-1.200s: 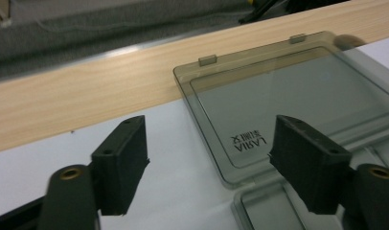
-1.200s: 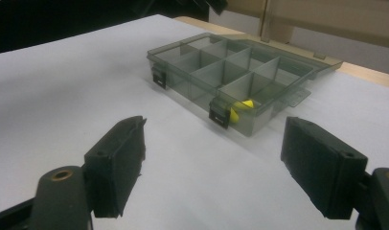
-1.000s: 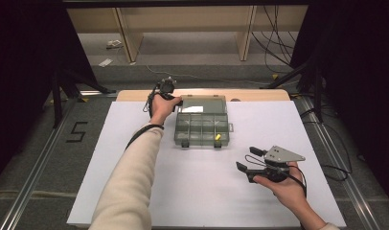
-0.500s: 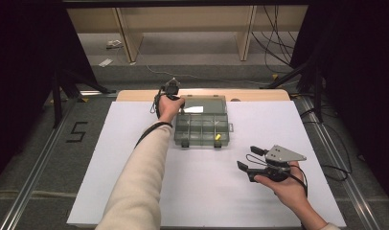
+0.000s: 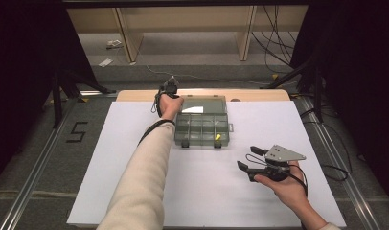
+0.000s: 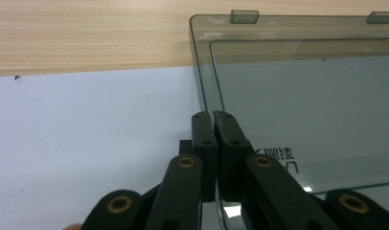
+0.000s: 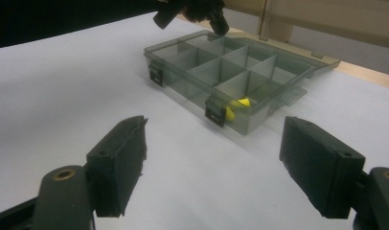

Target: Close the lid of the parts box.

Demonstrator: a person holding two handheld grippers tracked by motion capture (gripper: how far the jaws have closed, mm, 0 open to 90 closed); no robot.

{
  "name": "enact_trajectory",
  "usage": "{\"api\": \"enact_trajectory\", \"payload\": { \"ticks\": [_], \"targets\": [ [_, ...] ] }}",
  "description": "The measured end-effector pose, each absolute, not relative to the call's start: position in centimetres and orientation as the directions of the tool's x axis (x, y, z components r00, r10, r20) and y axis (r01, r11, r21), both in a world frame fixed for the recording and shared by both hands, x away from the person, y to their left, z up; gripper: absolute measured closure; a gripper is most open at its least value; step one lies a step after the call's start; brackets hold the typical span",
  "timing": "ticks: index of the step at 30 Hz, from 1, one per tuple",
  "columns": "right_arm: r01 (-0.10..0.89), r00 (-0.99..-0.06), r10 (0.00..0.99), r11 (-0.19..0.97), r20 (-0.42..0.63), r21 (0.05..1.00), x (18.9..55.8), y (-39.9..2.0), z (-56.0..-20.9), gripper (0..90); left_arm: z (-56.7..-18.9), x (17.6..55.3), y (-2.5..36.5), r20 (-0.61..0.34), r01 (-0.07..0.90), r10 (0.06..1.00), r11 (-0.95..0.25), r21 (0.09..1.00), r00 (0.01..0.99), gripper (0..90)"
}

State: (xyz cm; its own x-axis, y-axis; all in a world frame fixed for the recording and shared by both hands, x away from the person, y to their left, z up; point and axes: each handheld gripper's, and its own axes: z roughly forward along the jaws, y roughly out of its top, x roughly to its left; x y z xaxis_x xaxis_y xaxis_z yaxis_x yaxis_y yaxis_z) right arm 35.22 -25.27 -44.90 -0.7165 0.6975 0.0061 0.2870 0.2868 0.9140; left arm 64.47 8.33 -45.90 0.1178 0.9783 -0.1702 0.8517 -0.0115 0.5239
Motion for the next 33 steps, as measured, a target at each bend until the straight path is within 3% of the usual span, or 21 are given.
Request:
{"api": "enact_trajectory", "payload": {
  "ticks": [15, 21, 33],
  "targets": [
    [0.285, -0.667, 0.745, 0.265, -0.008, 0.921, 38.2, -25.9, -43.4, 26.5, -44.6, 63.3, 8.7, -0.19, 0.807, 0.974, 0.011, 0.59, 0.126, 89.3],
    [0.301, -0.624, 0.782, 0.249, -0.008, 0.921, 42.8, -25.4, -42.2, 27.4, -44.4, 62.9, 9.3, -0.207, 0.796, 0.968, 0.011, 0.605, 0.144, 89.2],
    [0.435, -0.521, 0.85, 0.181, 0.082, 0.882, 53.4, -22.9, -41.5, 33.1, -44.1, 62.1, 9.4, -0.209, 0.755, 0.963, 0.007, 0.656, 0.173, 89.2]
  ]
}}
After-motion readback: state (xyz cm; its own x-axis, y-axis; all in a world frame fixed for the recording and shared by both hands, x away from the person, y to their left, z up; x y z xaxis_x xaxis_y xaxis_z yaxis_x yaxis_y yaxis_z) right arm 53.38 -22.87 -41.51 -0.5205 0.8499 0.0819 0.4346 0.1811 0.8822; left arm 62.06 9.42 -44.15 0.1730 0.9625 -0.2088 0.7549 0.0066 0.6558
